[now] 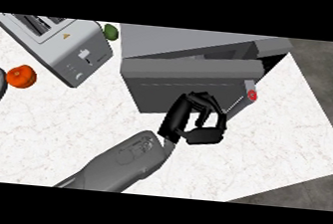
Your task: Pick up the milk, place it into the microwave and close the microwave
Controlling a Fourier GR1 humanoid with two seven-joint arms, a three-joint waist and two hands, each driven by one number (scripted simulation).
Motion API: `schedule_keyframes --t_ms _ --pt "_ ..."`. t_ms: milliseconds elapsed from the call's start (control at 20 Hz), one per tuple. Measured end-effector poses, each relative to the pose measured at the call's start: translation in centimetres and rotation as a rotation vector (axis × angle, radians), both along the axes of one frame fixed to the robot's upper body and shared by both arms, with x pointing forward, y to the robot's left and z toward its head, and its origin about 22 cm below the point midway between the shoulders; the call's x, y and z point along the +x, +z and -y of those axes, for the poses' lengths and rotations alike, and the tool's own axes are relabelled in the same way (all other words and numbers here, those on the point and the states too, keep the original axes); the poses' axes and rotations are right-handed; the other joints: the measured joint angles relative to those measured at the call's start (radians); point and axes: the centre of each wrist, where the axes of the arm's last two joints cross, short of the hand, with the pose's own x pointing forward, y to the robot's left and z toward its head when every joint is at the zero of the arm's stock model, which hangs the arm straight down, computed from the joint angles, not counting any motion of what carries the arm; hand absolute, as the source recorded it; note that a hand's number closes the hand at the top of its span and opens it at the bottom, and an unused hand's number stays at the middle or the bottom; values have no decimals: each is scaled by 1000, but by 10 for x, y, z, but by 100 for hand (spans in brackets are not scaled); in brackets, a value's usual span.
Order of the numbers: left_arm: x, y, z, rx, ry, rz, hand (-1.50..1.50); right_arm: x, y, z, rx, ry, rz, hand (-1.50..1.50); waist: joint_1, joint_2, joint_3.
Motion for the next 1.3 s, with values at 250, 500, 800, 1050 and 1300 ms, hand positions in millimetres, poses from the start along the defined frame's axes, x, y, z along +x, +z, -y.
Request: schedule_keyframes --t_ms 250,500,800,1050,1300 --pt "18 9 -1 -27 34 -9 150 5 11 6 -13 0 12 -150 -15 10 1" --pt "23 12 -2 -81 54 -2 150 10 18 9 -13 9 16 -150 -26 13 2" --pt "23 10 -2 -120 61 12 150 17 29 15 -17 5 25 -150 -32 15 3" --pt "23 9 -2 -145 65 26 150 22 38 22 -31 -7 30 -150 -35 17 4" --pt "24 7 -2 -159 67 41 150 27 48 29 -40 -17 43 -150 -38 17 6"
